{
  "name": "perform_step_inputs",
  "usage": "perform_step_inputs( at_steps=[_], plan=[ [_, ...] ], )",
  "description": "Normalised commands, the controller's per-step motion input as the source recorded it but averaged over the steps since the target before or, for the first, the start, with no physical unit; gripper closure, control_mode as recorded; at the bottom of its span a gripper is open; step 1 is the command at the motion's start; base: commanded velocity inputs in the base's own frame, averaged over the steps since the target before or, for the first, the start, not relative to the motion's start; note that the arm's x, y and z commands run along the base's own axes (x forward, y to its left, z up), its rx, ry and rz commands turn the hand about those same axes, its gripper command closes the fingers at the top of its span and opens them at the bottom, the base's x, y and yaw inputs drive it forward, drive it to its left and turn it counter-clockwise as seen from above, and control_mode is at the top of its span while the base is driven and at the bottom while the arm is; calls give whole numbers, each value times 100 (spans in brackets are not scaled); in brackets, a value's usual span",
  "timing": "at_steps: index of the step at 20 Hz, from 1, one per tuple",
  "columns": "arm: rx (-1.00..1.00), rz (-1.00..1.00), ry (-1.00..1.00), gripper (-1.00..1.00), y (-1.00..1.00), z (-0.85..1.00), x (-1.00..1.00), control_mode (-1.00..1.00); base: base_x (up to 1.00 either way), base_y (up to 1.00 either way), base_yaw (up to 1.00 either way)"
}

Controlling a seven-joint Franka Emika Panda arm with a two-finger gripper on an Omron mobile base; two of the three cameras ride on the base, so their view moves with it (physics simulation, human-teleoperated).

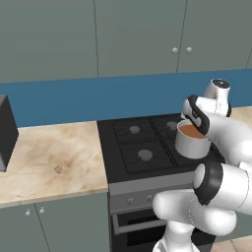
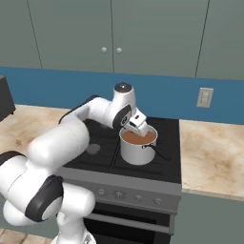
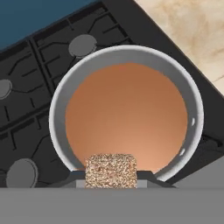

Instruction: Pick up the sugar cube(s) and place them in the saucepan with hot chocolate.

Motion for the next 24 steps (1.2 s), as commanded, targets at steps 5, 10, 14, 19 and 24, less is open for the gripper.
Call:
perform_step_inputs(
  at_steps=[5,10,14,19,24],
  plan=[
    [3,-2,8,100,-44,-15,16,-100,0,0,0],
    [-1,0,1,100,-8,-11,18,-100,0,0,0],
    [-10,0,0,100,-4,-34,15,-100,0,0,0],
    [-1,2,-1,100,0,-24,0,-100,0,0,0],
    [0,0,0,-100,0,0,0,-100,0,0,0]
  ],
)
